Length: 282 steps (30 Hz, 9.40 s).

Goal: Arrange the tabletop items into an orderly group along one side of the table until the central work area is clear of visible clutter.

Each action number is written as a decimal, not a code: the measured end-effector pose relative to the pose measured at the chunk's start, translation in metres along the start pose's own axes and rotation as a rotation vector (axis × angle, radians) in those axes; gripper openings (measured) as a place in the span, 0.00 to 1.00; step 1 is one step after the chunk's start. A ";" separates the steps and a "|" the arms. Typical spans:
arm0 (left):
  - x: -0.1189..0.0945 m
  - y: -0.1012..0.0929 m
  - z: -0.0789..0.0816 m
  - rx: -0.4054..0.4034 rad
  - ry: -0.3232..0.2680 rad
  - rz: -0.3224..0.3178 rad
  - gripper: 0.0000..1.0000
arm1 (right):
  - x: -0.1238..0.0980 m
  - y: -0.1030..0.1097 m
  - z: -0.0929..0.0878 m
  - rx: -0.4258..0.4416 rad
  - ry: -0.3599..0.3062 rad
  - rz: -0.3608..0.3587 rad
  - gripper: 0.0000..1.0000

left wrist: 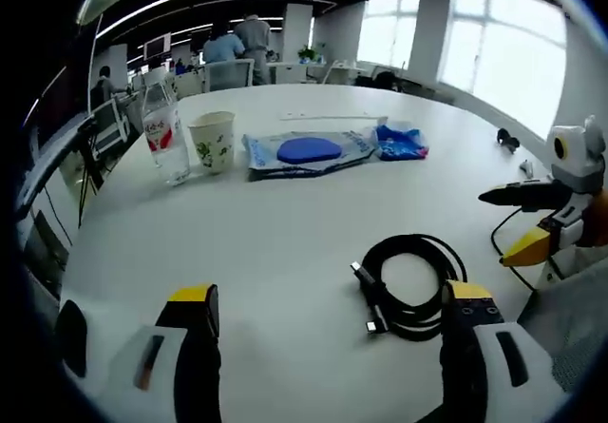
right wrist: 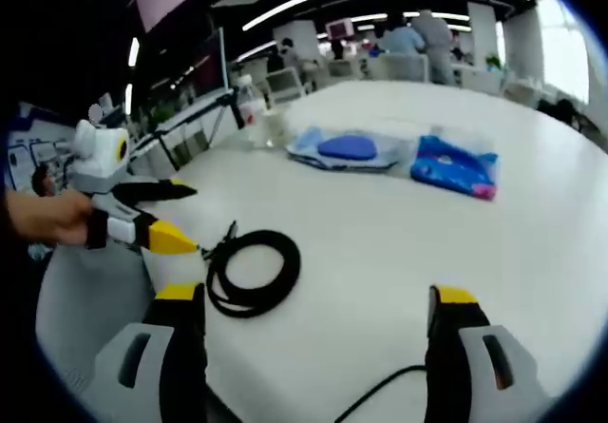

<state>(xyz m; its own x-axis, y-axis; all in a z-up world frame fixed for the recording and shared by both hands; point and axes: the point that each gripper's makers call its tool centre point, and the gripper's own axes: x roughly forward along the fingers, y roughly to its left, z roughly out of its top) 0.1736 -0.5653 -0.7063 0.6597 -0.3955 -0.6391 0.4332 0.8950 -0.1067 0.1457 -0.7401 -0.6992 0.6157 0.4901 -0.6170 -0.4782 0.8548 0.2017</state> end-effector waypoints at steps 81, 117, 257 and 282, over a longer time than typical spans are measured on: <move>0.030 -0.025 -0.030 0.088 0.266 0.078 0.56 | 0.068 0.038 -0.021 -0.195 0.367 -0.111 0.35; 0.028 -0.033 -0.031 0.074 0.304 0.071 0.16 | 0.071 0.042 -0.017 -0.255 0.318 -0.133 0.04; 0.145 -0.058 0.107 0.151 0.270 -0.093 0.10 | 0.085 -0.097 0.078 0.120 0.157 -0.262 0.01; 0.162 -0.051 0.093 0.168 0.284 -0.095 0.11 | 0.103 -0.101 0.064 0.141 0.197 -0.247 0.02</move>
<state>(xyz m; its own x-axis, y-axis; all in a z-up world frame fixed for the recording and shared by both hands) 0.3157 -0.6944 -0.7335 0.4244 -0.3805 -0.8217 0.5949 0.8013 -0.0638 0.2976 -0.7652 -0.7342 0.5626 0.2346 -0.7927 -0.2298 0.9655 0.1226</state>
